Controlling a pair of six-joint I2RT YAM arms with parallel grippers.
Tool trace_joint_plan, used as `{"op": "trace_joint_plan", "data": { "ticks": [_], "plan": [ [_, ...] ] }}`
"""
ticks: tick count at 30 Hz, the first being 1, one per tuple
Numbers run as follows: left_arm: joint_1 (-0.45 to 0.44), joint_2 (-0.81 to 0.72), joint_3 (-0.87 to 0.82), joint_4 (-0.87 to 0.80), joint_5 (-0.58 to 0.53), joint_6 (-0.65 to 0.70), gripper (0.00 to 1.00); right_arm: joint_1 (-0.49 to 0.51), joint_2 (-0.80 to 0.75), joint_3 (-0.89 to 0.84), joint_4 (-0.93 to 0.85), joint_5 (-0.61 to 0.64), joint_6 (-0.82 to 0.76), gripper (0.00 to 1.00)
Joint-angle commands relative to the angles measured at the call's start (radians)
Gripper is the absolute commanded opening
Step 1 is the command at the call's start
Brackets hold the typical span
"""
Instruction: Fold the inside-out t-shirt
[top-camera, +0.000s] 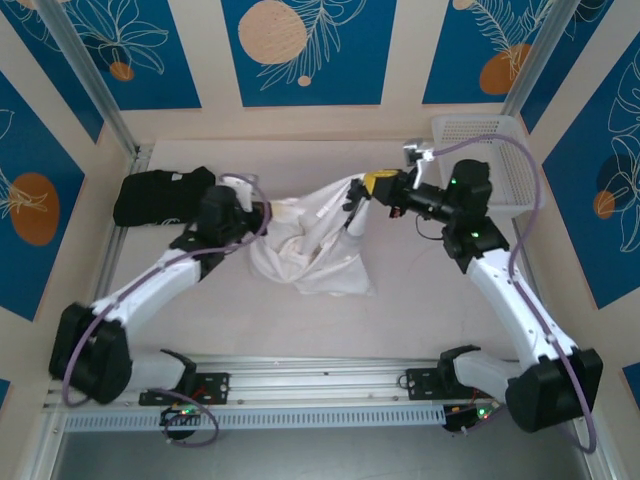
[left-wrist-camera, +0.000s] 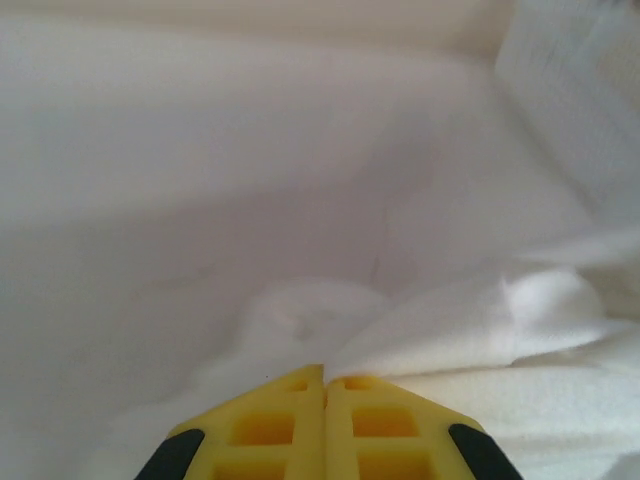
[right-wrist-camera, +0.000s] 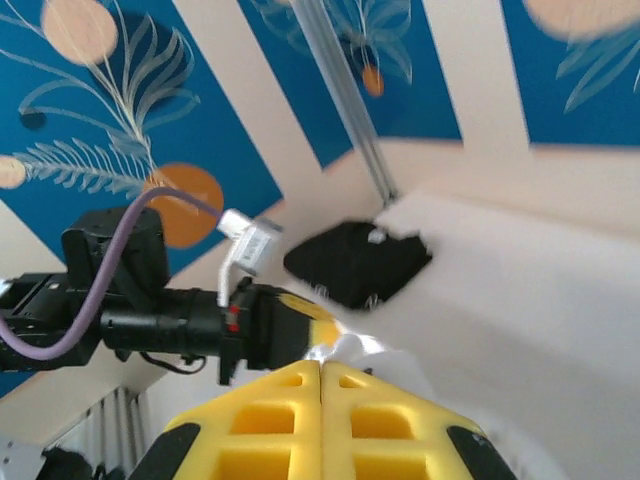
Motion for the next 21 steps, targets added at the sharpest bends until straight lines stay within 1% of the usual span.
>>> {"op": "trace_joint_plan", "data": {
  "ticks": [1,3,5,8,11,13,14,15,17,18,19,21],
  "plan": [
    [0.080,-0.168,-0.044,0.080,0.063,-0.071,0.00,-0.012,-0.048,0.016,-0.014,-0.019,-0.034,0.00],
    [0.126,-0.233,-0.095,0.098,0.076,-0.101,0.00,-0.018,-0.061,-0.036,-0.007,-0.005,-0.040,0.00],
    [0.141,-0.251,-0.129,0.089,0.067,-0.104,0.00,-0.016,-0.057,-0.085,0.015,-0.015,-0.034,0.00],
    [0.141,-0.210,-0.151,0.050,0.055,-0.097,0.00,0.007,-0.036,-0.120,0.038,-0.043,-0.019,0.00],
    [0.141,-0.161,-0.171,0.044,0.054,-0.086,0.00,0.040,-0.019,-0.108,0.018,-0.044,-0.032,0.00],
    [0.141,-0.131,-0.174,0.031,0.025,-0.071,0.00,0.053,-0.006,-0.090,0.010,-0.051,-0.028,0.00],
    [0.140,-0.111,-0.167,0.008,0.004,-0.058,0.04,0.060,0.005,-0.078,0.011,-0.057,-0.018,0.00],
    [0.138,-0.088,-0.150,-0.025,-0.027,-0.041,0.11,0.069,0.021,-0.071,0.019,-0.064,-0.002,0.00],
    [0.136,-0.045,-0.104,-0.128,-0.099,-0.014,0.22,0.093,0.055,-0.058,0.037,-0.070,0.030,0.00],
    [0.127,-0.037,-0.086,-0.173,-0.137,-0.002,0.29,0.108,0.073,-0.052,0.042,-0.065,0.045,0.00],
    [0.116,-0.045,-0.082,-0.196,-0.163,0.005,0.35,0.120,0.087,-0.046,0.043,-0.059,0.056,0.00],
    [0.060,-0.108,-0.116,-0.169,-0.197,0.022,0.45,0.139,0.115,-0.034,0.044,-0.041,0.081,0.00]
  ]
}}
